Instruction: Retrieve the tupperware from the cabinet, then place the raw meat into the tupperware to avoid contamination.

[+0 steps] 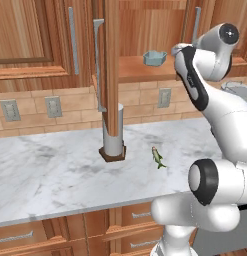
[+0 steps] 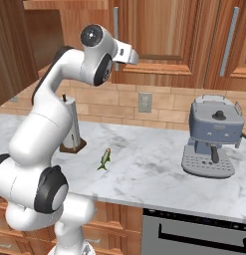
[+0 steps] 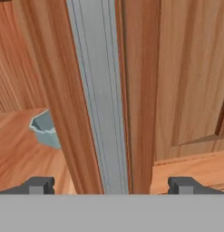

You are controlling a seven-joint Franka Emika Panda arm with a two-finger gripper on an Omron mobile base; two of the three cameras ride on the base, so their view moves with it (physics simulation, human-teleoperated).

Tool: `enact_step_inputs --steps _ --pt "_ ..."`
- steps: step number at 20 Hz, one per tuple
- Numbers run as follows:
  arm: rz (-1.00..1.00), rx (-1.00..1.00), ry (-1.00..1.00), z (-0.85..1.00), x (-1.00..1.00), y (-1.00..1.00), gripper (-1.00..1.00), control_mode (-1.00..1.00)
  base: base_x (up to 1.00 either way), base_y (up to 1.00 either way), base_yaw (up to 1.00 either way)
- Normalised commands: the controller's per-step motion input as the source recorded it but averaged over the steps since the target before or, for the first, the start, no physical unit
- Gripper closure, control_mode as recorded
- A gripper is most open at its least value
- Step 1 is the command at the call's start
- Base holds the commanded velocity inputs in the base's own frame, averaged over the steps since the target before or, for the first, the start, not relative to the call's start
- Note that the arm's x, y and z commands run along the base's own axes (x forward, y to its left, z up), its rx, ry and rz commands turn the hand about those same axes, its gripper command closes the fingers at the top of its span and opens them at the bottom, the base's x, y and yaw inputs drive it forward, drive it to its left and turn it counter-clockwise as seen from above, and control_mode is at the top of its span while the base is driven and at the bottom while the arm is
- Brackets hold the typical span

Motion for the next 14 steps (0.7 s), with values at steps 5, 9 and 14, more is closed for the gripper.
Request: enact_step_inputs --steps 5,9,14 --pt "0.05 0.0 -0.02 -0.1 0.37 0.0 1.0 -1.0 0.0 0.0 0.0" --pt "0.04 0.0 -0.03 -0.1 0.33 0.0 1.0 -1.0 0.0 0.0 0.0" --pt "0.05 0.0 -0.02 -0.08 0.22 -0.01 1.0 -1.0 0.0 0.0 0.0"
